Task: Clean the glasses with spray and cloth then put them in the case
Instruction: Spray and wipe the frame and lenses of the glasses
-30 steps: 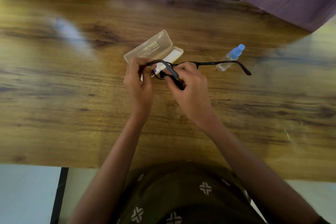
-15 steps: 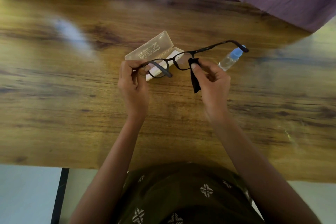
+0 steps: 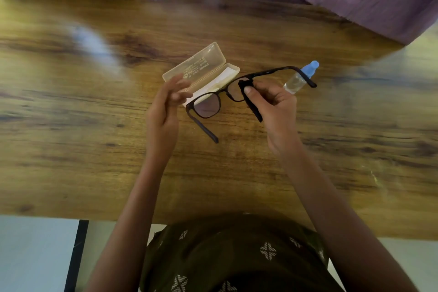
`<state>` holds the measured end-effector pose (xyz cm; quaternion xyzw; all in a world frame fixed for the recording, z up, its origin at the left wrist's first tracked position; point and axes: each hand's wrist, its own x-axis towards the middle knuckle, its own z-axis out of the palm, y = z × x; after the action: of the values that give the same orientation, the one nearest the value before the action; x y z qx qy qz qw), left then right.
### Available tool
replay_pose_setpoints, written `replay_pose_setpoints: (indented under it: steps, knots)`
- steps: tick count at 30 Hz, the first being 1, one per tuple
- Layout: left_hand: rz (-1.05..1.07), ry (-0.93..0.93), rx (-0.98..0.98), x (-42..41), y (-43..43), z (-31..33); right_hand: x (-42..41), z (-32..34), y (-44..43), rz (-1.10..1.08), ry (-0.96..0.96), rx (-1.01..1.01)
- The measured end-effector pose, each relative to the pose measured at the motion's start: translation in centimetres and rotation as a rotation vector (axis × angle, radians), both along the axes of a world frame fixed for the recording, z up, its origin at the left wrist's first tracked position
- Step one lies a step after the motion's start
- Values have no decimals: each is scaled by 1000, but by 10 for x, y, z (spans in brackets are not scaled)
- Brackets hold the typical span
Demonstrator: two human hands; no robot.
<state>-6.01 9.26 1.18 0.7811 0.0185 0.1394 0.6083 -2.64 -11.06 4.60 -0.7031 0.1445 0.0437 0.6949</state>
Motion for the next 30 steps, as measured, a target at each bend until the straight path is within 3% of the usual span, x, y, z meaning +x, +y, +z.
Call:
replay_pose_setpoints:
  steps: [4, 9, 16, 25, 30]
  knots:
    - [-254, 342, 21, 20, 7, 28, -2, -1, 2, 37, -14, -7]
    - [-515, 544, 196, 39, 2, 45, 0, -3, 0, 92, -53, -78]
    - [-546, 527, 189, 42, -5, 42, -2, -8, -1, 94, -126, -181]
    - [-483, 428, 251, 43, -13, 37, 0, -13, -1, 211, -580, -704]
    - [-478, 377, 281, 44, -15, 35, 2, -16, -5, 312, -652, -762]
